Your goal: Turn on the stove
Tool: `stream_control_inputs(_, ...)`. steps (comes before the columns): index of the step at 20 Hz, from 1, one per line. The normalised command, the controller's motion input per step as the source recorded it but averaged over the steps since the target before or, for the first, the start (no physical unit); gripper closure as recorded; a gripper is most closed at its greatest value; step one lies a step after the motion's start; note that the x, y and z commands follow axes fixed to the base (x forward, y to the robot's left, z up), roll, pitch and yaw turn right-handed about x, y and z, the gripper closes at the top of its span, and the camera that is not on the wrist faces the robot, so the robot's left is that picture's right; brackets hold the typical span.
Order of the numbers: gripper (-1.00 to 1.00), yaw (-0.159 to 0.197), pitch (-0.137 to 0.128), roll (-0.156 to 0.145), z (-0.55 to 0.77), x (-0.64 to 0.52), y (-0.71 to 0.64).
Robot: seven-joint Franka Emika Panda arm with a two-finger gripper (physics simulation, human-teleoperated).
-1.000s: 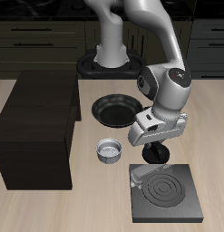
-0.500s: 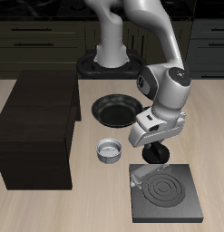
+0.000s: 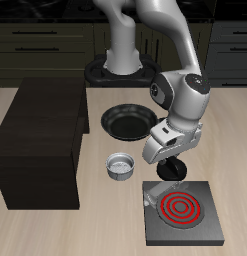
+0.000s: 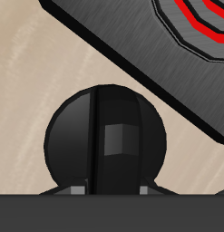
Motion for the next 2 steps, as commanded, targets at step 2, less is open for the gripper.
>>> stream_control_inputs(2,1.0,0.039,-0.012,-0.013,0.03,0.06,-0.1)
